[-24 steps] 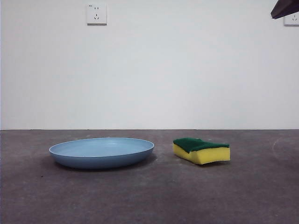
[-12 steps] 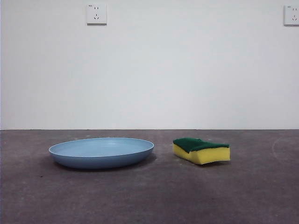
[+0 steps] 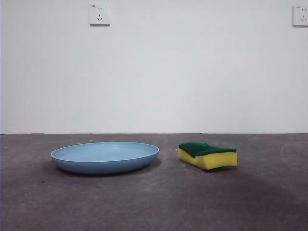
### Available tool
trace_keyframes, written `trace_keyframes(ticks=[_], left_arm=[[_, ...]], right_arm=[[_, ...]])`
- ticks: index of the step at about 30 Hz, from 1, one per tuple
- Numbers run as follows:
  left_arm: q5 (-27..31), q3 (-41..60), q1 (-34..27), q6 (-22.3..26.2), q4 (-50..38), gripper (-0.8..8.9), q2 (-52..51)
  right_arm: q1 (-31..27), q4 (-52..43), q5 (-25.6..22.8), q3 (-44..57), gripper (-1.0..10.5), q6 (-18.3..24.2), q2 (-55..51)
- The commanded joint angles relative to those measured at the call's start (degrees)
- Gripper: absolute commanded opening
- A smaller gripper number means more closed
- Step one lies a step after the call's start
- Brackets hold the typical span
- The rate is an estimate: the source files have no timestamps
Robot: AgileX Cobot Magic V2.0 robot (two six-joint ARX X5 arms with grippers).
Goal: Pick up the plate,pick up the cloth,clean the plate with the cloth
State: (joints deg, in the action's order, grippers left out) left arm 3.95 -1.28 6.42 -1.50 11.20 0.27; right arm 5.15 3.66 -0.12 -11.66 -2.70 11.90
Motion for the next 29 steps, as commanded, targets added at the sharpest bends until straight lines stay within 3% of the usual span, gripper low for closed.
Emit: trace_keyframes(ticks=[1,14,29], left_arm=[[0.2,0.9,-0.2,0.4,-0.3,-0.03,-0.2],[0.2,0.9,-0.2,0.4,-0.3,-0.04,-0.2],[0.2,0.9,-0.2,0.4,-0.4,-0.04,-0.2]], right_arm=[[-0.5,-0.8,0.2,3.7,0.0,-0.9,-2.4],[-0.7,3.9,0.2,9.0,0.0,-2.1,-9.7],[-0.7,6.7,1.8,11.3,0.0,-7.1,-11.8]])
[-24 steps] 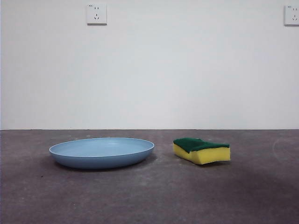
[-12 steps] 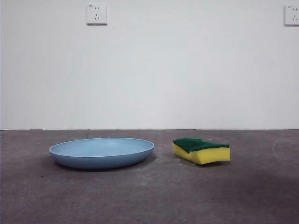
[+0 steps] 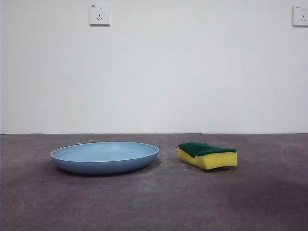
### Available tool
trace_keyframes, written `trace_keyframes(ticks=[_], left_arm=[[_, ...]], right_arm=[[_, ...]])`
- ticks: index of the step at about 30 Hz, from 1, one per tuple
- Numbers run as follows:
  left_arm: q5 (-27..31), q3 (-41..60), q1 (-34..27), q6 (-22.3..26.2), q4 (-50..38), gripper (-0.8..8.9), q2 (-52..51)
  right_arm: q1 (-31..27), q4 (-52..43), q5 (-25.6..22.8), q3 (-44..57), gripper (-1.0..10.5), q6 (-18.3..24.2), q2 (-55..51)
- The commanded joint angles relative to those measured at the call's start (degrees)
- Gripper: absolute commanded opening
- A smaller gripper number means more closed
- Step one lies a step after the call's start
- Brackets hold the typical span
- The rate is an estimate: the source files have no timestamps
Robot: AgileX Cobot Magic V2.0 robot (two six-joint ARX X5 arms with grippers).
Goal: Pick up the plate,pick up the cloth,clean the plate with the cloth
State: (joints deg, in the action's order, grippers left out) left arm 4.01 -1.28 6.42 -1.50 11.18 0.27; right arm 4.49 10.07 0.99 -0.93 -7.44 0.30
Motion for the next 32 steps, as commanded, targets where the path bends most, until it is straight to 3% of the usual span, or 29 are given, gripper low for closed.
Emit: trace_keyframes(ticks=[1,32], left_arm=[[0.1,0.9,-0.2,0.4,-0.3,-0.04,-0.2],[0.1,0.9,-0.2,0.4,-0.3,-0.03,-0.2]], right_arm=[[0.0,0.3,0.7,0.6,0.0,-3.7,-0.2],[0.0,0.3,0.2,0.6,0.0,-4.9,-0.2]])
